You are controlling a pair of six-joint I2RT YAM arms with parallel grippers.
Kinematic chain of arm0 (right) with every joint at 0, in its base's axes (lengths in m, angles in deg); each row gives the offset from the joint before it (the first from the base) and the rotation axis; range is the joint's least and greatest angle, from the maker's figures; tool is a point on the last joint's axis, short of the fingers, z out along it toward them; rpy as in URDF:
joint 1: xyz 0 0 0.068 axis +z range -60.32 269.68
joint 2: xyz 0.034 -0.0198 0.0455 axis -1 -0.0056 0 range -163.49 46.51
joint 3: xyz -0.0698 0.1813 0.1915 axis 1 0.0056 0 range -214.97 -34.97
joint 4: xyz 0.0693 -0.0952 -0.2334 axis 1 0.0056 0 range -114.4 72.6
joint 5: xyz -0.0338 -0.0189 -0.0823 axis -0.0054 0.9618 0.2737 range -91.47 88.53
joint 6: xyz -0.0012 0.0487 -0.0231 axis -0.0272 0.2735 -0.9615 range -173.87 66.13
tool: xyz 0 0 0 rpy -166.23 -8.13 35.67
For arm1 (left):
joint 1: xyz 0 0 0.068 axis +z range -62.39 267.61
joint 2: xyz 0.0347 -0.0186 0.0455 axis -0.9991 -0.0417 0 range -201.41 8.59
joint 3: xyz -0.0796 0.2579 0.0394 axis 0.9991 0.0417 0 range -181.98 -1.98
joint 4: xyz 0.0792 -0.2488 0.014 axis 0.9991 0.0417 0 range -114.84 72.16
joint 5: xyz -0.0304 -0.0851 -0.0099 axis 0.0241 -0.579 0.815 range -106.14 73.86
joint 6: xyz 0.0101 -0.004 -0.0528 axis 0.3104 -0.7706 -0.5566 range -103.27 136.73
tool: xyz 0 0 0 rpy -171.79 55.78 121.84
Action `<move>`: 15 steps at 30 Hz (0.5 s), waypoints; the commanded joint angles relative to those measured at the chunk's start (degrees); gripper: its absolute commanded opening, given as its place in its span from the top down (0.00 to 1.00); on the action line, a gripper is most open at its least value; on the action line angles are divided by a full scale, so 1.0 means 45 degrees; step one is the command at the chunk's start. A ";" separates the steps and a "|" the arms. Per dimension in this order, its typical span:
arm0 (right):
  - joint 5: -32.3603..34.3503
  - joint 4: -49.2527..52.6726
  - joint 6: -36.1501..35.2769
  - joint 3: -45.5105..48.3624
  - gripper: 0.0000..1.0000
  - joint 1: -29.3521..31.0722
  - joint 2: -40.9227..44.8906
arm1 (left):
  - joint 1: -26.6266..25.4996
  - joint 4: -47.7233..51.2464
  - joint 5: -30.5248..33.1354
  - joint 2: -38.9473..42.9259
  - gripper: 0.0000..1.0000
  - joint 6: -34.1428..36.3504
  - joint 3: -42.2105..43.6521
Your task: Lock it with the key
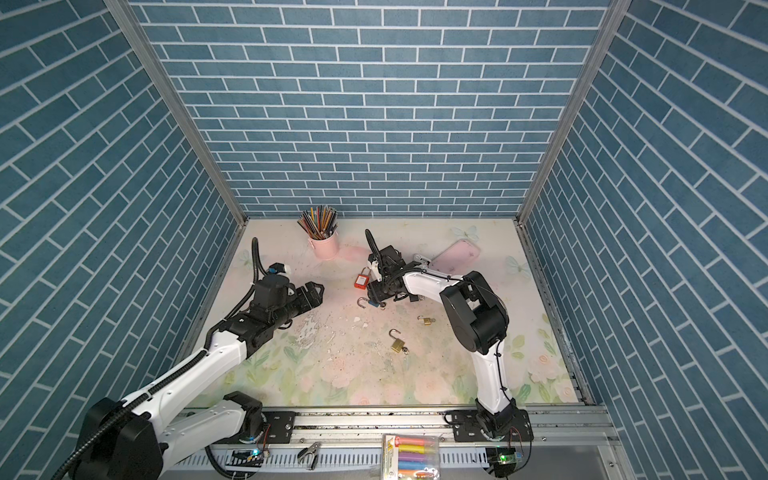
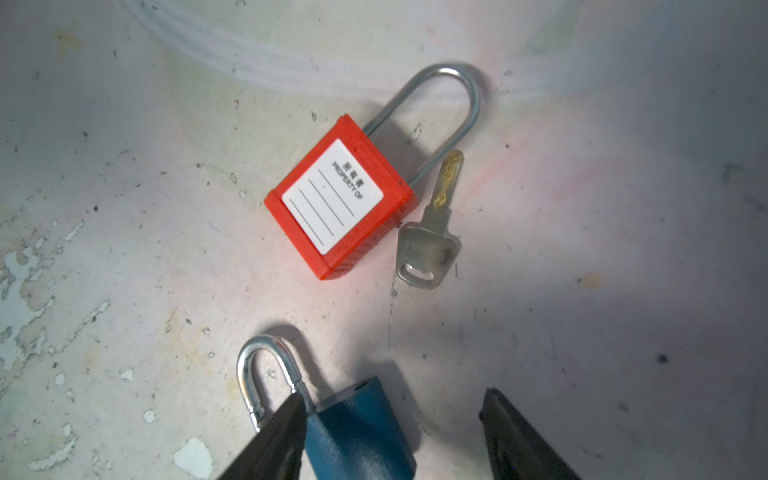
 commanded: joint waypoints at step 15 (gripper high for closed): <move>-0.0337 0.0402 -0.0497 0.0042 0.39 0.0864 -0.0450 | 0.0076 0.0031 0.0232 0.0412 0.12 -0.0313 0.0315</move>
